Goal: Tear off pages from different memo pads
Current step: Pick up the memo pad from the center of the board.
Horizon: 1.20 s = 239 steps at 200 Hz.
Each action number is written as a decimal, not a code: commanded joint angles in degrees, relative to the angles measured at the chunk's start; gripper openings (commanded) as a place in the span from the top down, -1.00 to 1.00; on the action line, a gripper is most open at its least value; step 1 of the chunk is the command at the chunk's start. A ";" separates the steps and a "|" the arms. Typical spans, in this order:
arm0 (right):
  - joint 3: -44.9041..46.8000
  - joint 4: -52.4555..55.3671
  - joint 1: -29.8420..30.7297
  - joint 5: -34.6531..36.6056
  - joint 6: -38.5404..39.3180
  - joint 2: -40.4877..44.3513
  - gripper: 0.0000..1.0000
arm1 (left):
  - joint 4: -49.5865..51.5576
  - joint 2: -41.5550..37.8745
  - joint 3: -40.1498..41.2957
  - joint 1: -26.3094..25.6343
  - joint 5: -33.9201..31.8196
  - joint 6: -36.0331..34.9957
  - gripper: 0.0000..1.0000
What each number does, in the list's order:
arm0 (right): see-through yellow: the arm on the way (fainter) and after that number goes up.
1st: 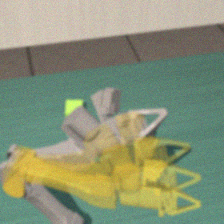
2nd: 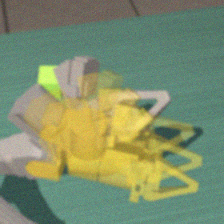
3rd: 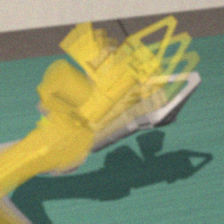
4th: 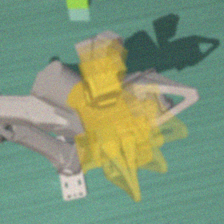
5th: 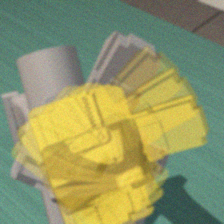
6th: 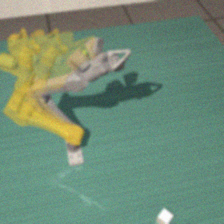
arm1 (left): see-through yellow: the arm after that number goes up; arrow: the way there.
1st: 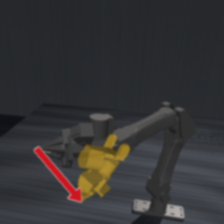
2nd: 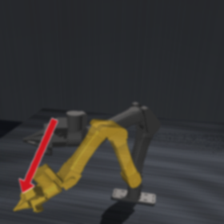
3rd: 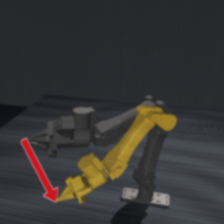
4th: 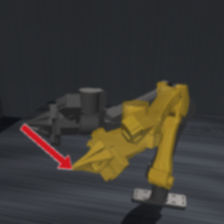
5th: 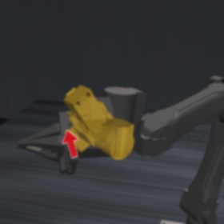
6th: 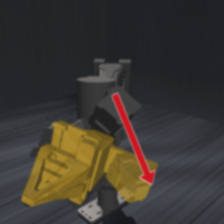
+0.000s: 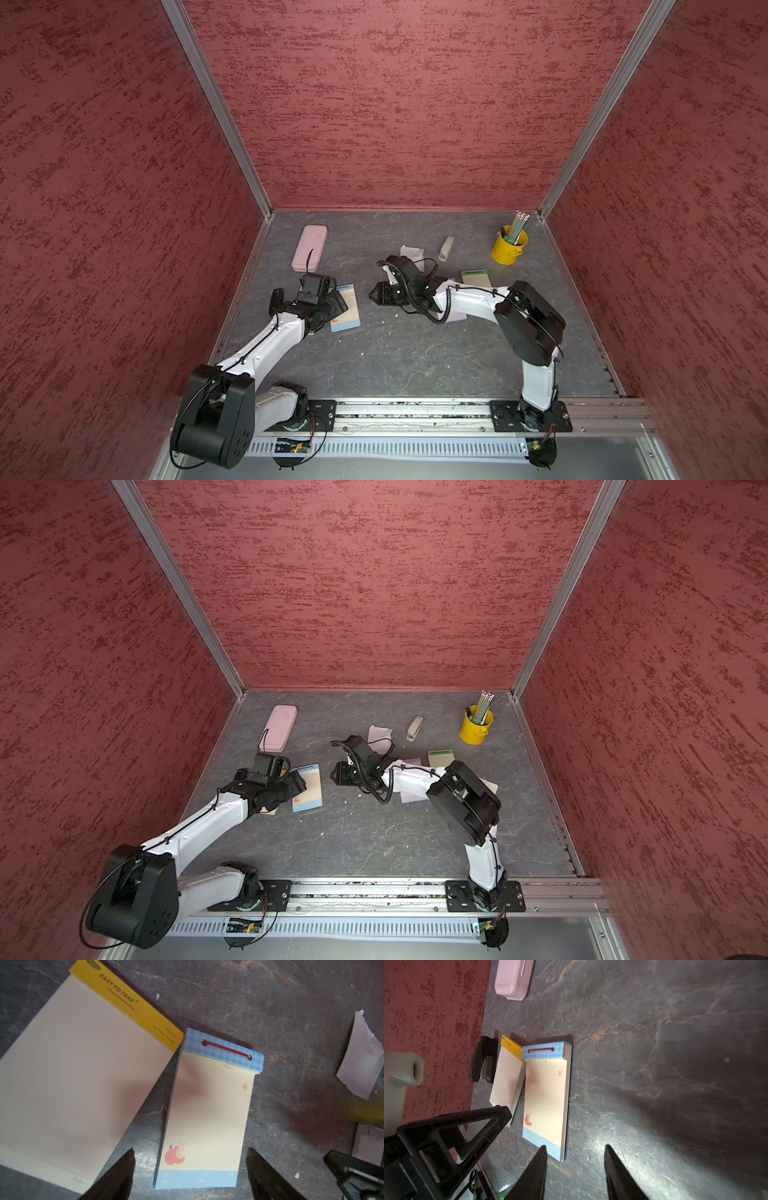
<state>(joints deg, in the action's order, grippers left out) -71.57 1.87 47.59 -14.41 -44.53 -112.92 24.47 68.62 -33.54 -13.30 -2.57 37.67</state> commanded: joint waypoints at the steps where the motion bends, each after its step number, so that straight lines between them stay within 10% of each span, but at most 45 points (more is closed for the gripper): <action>1: -1.94 -3.06 1.19 -0.26 -4.56 -2.37 0.12 | -3.65 2.66 0.83 -0.32 -1.32 0.30 -0.65; 163: -10.66 0.81 3.47 -5.24 -2.97 -10.54 0.70 | -13.62 7.85 5.59 -0.94 6.25 1.88 0.14; 206: -11.35 1.50 3.47 -5.45 -2.77 -10.04 0.70 | -14.43 7.92 5.85 -0.96 7.04 2.13 0.27; 239: -11.48 9.42 3.48 4.67 -0.24 -9.67 0.34 | -14.41 7.64 6.21 -0.94 7.05 2.24 0.29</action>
<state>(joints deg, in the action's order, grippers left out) -81.82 4.56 50.65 -17.61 -46.72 -123.13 9.74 75.77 -28.53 -13.91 3.49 39.72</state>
